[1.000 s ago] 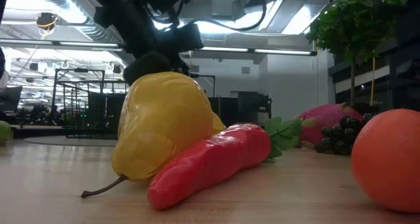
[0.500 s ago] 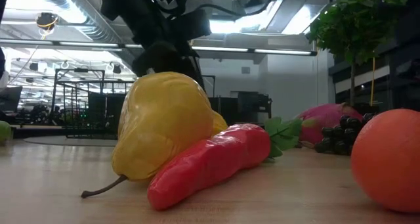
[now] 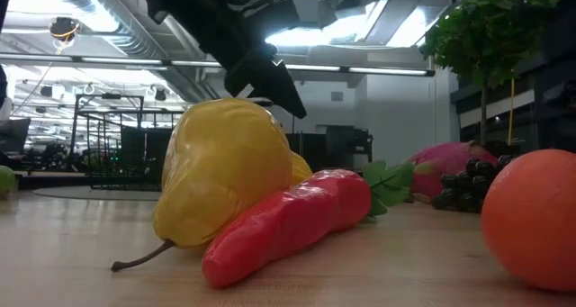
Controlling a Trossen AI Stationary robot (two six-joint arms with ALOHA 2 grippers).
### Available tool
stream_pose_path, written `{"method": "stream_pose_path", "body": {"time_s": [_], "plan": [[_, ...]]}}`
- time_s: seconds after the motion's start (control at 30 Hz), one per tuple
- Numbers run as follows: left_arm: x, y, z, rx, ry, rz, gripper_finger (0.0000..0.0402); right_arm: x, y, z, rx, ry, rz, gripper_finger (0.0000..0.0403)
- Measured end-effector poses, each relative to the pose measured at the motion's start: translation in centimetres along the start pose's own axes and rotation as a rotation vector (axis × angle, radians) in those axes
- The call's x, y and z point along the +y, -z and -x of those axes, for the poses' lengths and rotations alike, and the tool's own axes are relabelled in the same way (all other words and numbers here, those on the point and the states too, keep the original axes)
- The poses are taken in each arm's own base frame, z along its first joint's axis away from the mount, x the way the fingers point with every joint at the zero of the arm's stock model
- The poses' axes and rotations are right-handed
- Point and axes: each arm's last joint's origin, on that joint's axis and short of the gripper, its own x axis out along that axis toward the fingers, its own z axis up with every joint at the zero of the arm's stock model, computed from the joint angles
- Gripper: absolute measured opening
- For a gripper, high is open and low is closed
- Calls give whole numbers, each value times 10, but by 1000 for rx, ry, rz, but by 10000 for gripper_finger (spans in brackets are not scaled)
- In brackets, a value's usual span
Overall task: Build produce basket
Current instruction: Put the yellow starfruit into the black wire basket
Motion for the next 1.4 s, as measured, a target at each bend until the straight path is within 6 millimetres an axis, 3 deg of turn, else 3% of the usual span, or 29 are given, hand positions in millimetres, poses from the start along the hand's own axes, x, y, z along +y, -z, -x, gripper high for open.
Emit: {"method": "stream_pose_path", "body": {"time_s": [0.2, 0.73, 0.97, 1.27, 1.4], "plan": [[3, -1, 0, 7, -117, 22, 59, 0, 0, 0, 0, 0, 0, 156], [5, -1, 0, 8, -124, 112, 194, 0, 0, 0, 0, 0, 0, 156], [3, 1, 0, 16, -76, 164, 204, 0, 0, 0, 0, 0, 0, 156], [-9, 11, 2, 104, 290, 173, 204, 0, 0, 0, 0, 0, 0, 156], [-8, 16, 2, 154, 228, 146, 204, 0, 0, 0, 0, 0, 0, 156]]}}
